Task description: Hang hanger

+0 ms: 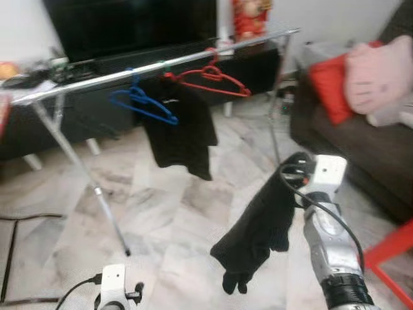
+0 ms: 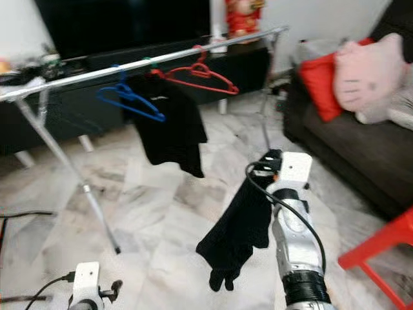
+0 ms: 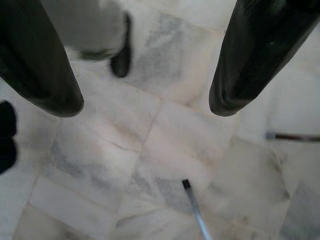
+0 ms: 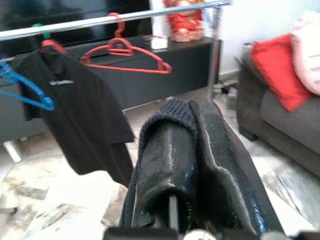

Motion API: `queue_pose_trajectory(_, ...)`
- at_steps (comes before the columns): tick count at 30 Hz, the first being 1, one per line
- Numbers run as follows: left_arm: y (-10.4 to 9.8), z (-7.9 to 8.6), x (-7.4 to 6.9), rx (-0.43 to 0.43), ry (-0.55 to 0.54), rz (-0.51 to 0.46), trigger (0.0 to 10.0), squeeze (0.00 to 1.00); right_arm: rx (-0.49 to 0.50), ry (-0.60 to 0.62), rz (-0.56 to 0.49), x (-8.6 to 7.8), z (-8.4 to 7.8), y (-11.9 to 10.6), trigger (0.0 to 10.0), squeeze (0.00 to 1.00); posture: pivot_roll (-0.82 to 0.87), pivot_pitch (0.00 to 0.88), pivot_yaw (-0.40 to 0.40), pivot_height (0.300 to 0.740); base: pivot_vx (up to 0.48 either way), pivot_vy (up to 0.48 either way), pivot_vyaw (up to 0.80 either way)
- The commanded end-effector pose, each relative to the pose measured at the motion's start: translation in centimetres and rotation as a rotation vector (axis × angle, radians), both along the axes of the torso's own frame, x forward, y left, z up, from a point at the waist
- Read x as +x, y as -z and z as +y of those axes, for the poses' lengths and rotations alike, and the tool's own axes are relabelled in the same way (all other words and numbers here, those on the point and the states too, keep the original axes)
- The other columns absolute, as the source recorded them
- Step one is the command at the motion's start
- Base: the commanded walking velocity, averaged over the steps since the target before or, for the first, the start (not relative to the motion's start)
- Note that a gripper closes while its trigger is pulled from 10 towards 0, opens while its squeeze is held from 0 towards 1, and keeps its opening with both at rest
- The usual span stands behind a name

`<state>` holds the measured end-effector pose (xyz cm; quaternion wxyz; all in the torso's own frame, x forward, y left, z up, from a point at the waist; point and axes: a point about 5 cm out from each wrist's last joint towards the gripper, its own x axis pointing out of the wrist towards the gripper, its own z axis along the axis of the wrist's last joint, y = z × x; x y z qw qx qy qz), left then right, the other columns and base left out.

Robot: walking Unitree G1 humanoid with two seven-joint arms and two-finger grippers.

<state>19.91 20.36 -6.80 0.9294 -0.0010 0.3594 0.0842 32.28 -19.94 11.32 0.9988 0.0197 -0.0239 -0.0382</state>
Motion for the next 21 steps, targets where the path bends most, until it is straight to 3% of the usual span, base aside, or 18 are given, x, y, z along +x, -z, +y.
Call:
queue_pose_trajectory(1, 0.05, 0.45, -0.15, 0.004, -0.024, 0.012, 10.0, 0.0, 0.004, -0.027, -0.027, 0.24, 0.75, -0.48, 10.0, 0.0, -0.08, 0.0, -0.03, 0.716, 0.0, 0.0, 0.8)
queue_pose_trajectory(9, 0.01, 0.61, -0.13, 0.003, -0.031, 0.011, 10.0, 0.0, 0.004, -0.038, -0.023, 0.48, 0.88, -0.61, 10.0, 0.0, -0.08, 0.0, -0.027, 0.716, 0.0, 0.0, 0.78)
queue_pose_trajectory(21, 0.01, 0.71, -0.14, 0.01, -0.01, 0.015, 10.0, 0.0, 0.023, -0.04, -0.012, 0.16, 0.99, -0.21, 10.0, 0.0, -0.08, 0.0, -0.018, 0.716, 0.0, 0.0, 0.0)
